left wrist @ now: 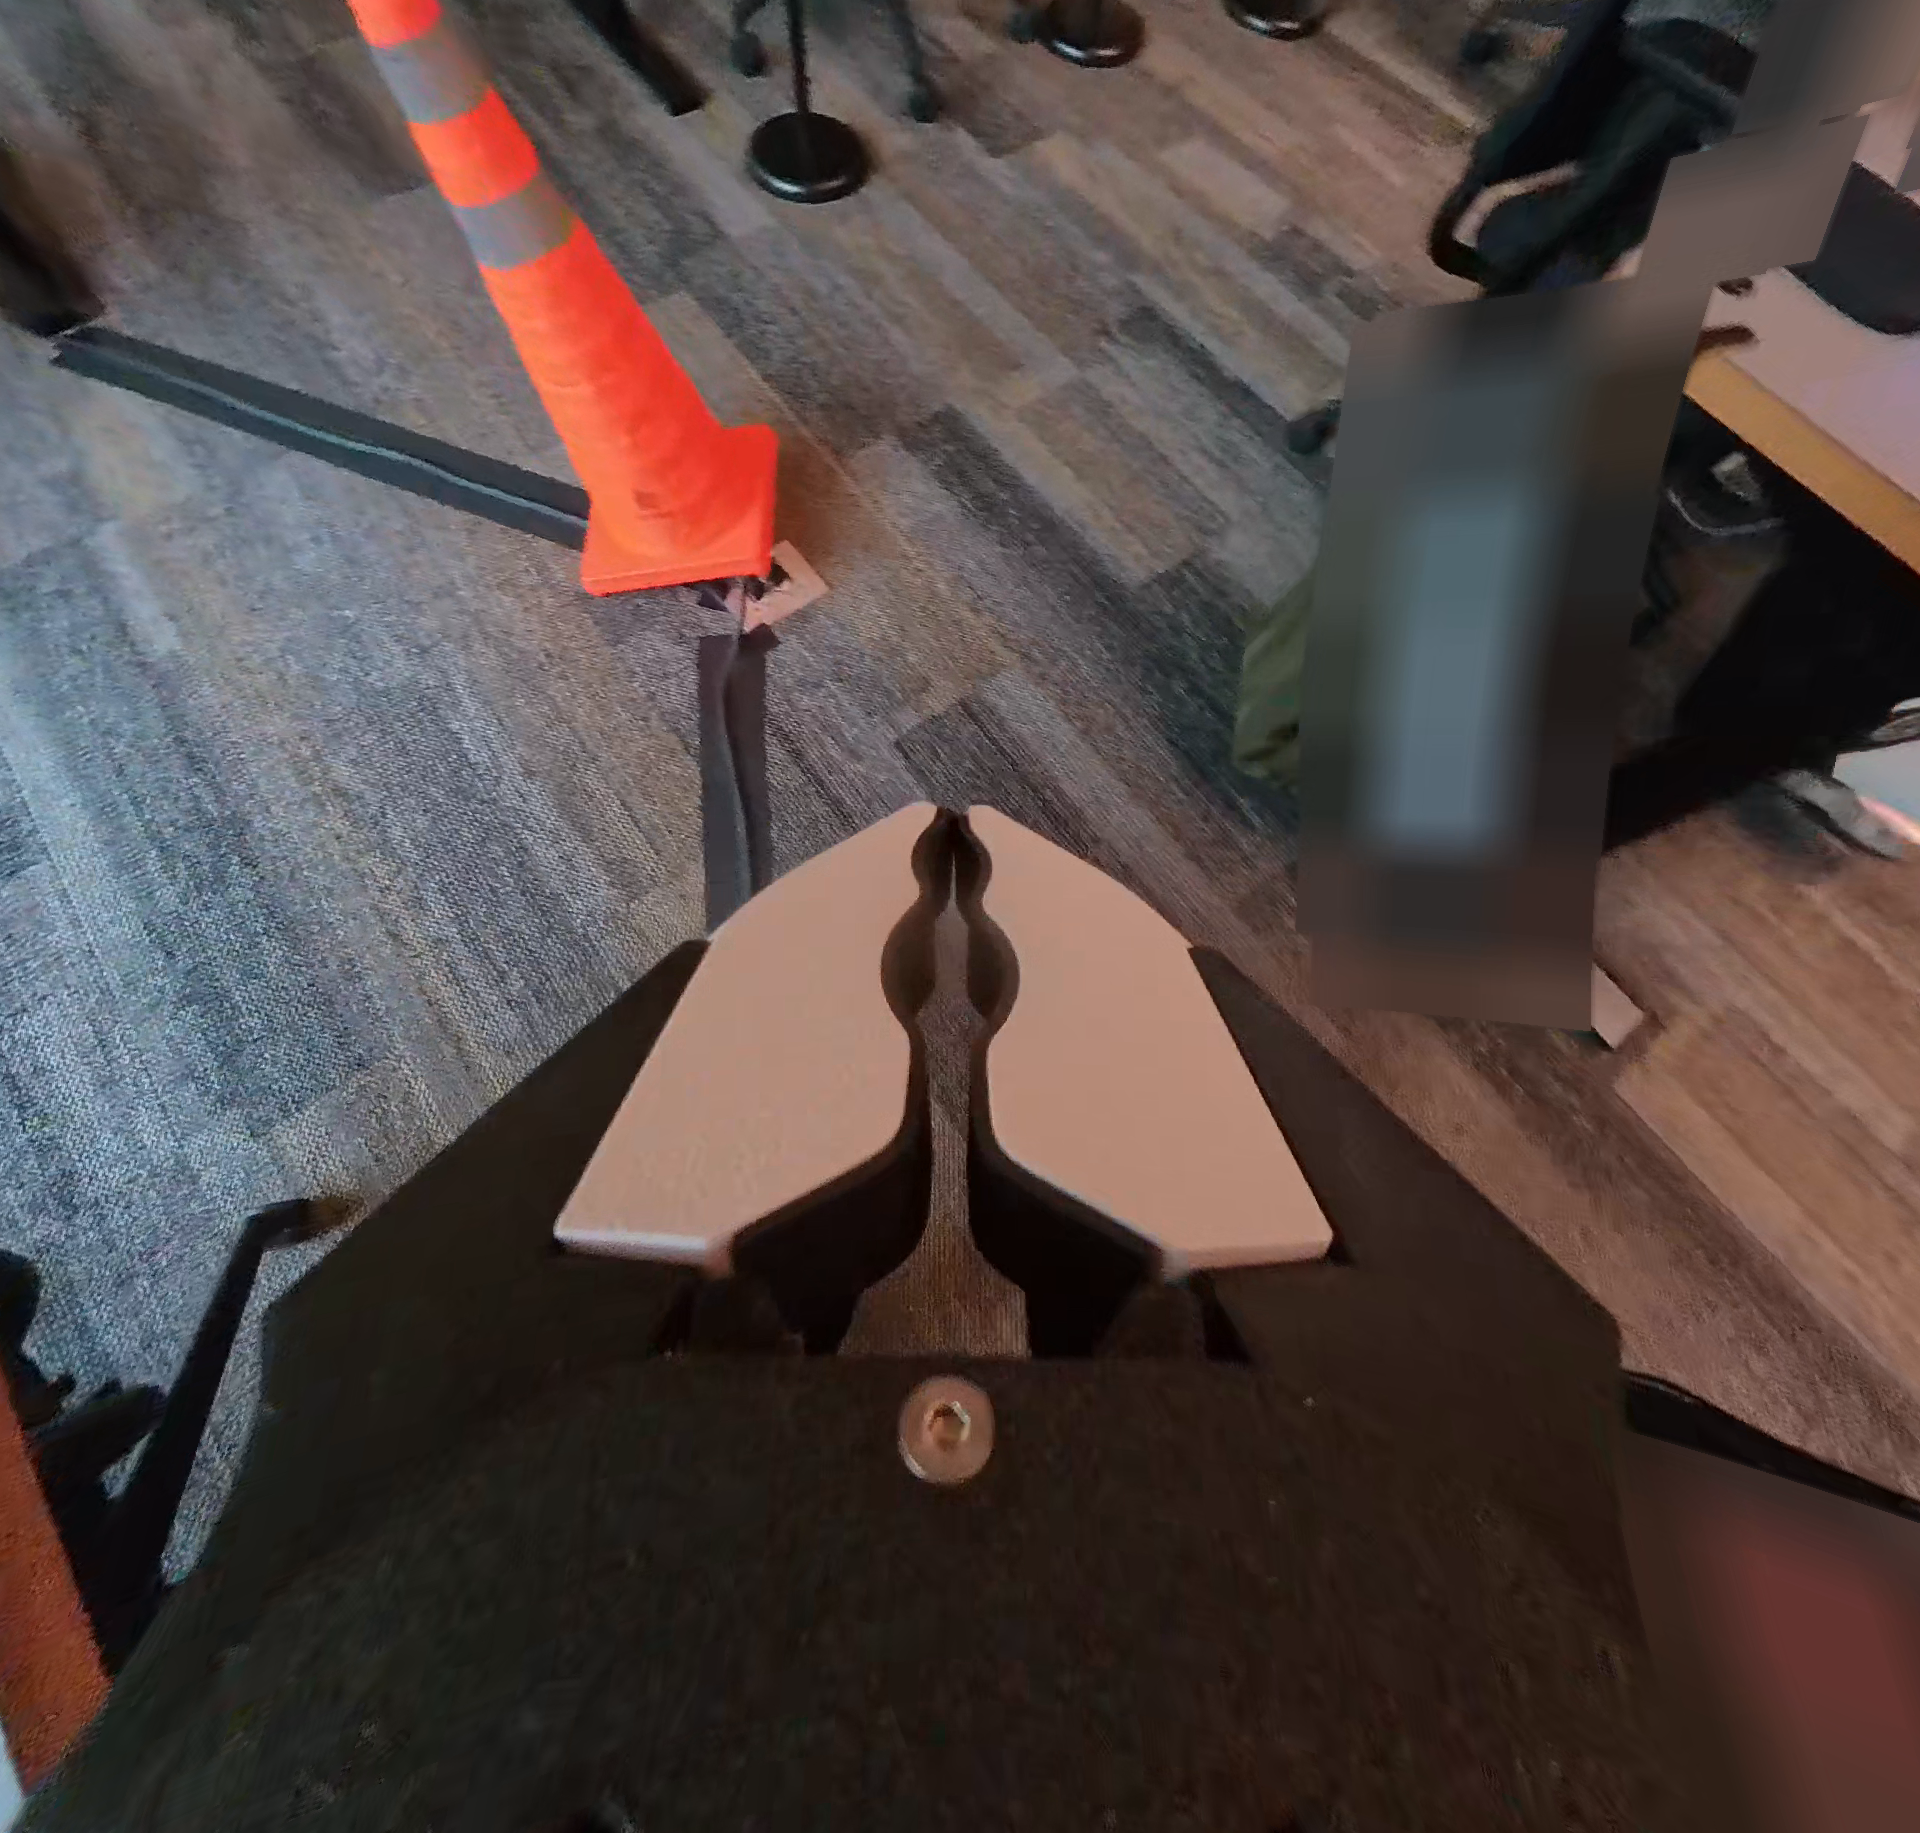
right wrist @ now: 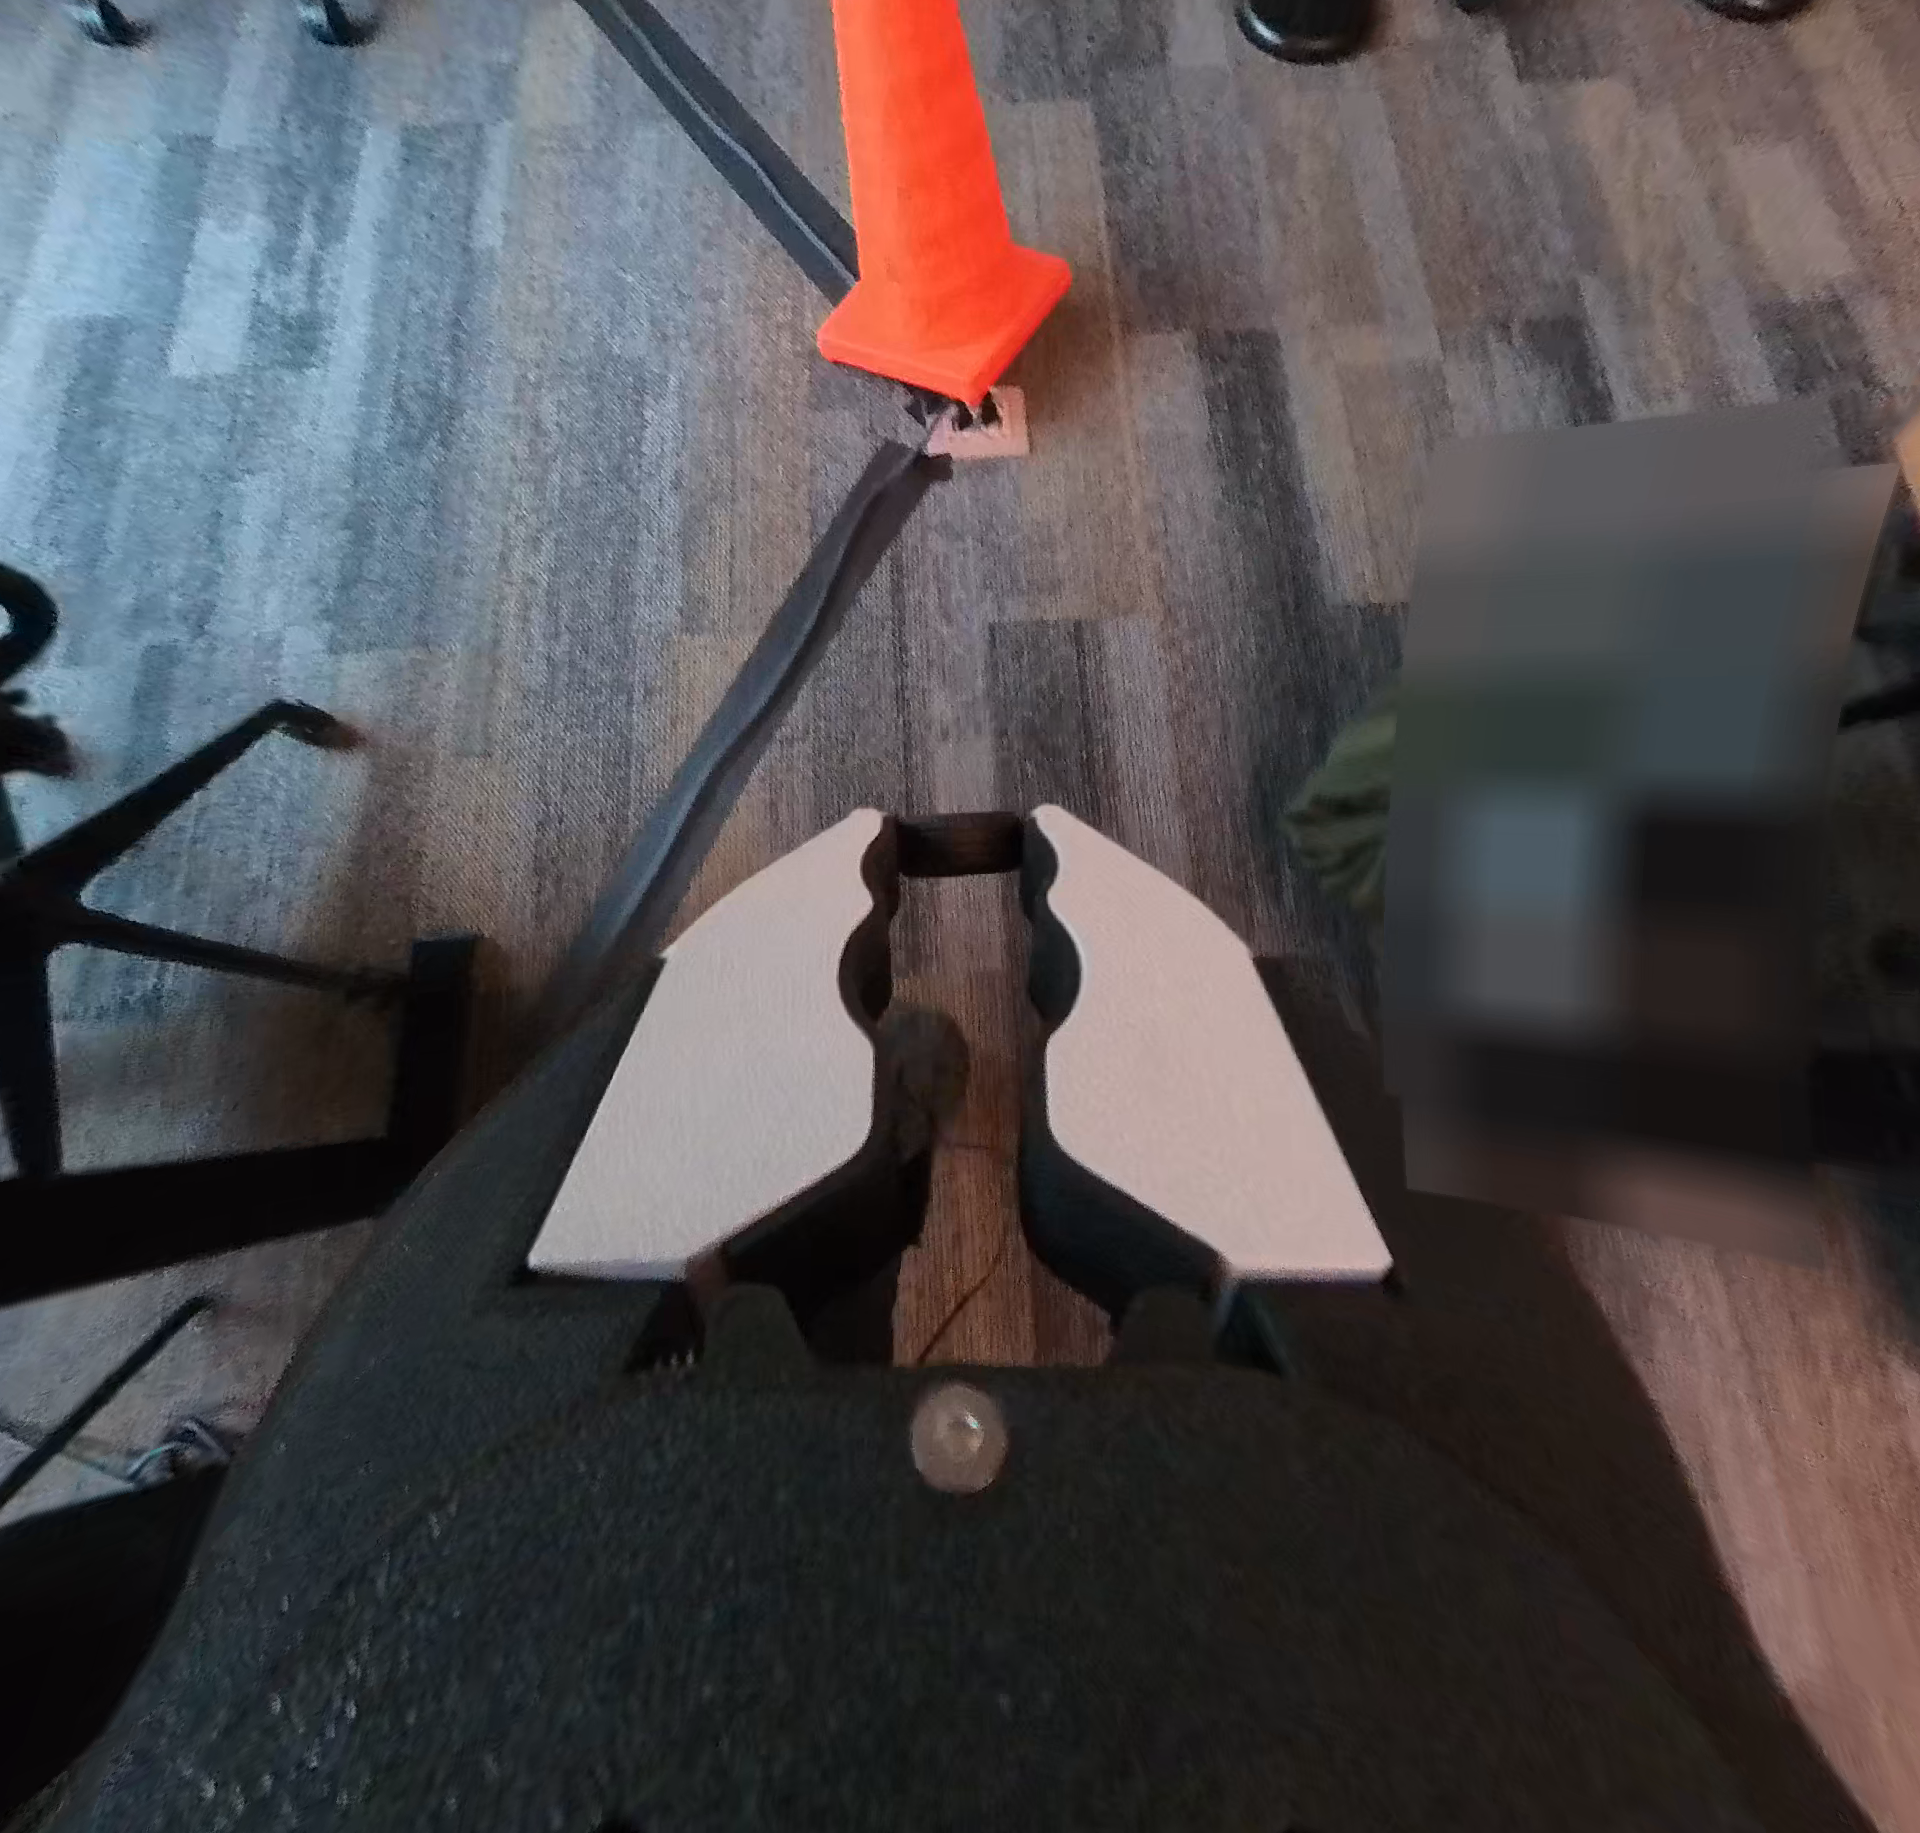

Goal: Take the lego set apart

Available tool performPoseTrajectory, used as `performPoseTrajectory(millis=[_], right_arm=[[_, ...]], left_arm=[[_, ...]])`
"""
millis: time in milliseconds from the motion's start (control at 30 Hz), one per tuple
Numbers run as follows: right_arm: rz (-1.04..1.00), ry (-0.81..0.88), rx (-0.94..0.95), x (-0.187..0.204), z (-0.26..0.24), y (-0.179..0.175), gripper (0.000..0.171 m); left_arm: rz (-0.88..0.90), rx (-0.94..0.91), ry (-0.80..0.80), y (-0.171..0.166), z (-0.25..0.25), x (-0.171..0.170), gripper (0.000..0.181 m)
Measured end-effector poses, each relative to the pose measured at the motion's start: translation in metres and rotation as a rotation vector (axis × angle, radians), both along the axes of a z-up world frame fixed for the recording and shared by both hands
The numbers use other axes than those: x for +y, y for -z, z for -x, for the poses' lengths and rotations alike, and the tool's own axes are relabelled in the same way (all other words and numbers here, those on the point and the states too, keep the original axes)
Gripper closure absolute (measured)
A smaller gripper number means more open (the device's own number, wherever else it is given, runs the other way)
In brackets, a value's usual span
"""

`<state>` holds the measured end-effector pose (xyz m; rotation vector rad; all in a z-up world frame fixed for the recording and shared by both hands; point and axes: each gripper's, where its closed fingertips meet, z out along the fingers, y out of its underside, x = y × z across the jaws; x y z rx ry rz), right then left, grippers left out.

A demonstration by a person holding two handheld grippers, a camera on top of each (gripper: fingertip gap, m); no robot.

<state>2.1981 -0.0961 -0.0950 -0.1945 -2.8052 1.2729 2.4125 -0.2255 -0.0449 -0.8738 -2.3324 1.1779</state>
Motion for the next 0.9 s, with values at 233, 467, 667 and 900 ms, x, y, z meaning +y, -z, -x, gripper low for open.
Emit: performPoseTrajectory(millis=[233,467,667,900], right_arm=[[0.048,-0.123,-0.026,-0.207,0.062,-0.003,0.149],[0.076,-0.201,-0.004,-0.398,0.149,-0.039,0.149],[0.082,-0.121,0.028,-0.534,0.261,-0.038,0.149],[0.064,0.115,0.037,-0.666,0.425,-0.041,0.149]], left_arm=[[0.023,-0.011,-0.116,-0.006,0.069,-0.175,0.181],[0.035,0.003,-0.131,-0.031,0.167,-0.343,0.181],[0.048,-0.002,0.001,-0.015,0.301,-0.488,0.181],[0.025,-0.022,0.272,-0.007,0.501,-0.659,0.181]])
